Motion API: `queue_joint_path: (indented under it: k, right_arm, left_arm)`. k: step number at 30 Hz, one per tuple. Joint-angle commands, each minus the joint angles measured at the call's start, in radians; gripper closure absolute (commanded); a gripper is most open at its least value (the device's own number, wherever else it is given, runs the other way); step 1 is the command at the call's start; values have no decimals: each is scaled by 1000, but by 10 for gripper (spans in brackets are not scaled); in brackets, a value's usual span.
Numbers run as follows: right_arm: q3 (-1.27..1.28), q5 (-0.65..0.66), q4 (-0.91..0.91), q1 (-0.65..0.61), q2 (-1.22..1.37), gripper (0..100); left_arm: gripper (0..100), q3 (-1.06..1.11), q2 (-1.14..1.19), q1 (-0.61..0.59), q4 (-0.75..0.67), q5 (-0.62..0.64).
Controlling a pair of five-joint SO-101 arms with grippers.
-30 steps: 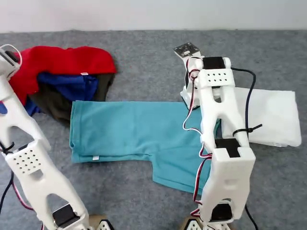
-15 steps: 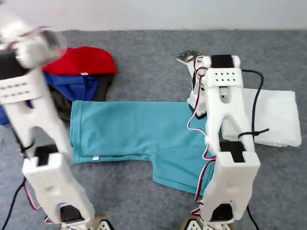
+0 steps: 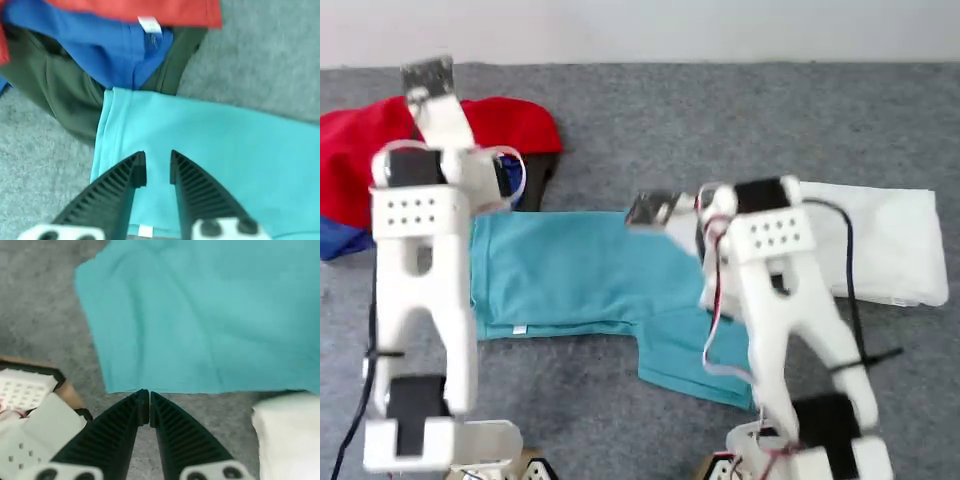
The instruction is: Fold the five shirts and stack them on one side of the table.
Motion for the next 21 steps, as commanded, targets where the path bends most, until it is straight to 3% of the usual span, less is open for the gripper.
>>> queue_joint_path:
  k: [1,9,13,21]
  right_arm:
    - [189,35,-68,-76,-137,987]
    - [569,-66,-311,-263,-236,789]
    - [689,-115,-463,-334,-236,768]
    - [786,-124,-661,-337,-105,772]
  left_arm:
    - [870,225,-172,-9,-121,-49]
    - [823,492,-321,-12,-264,-57]
    - [823,496,-321,-54,-265,-57]
    - [823,496,-321,-129,-244,-58]
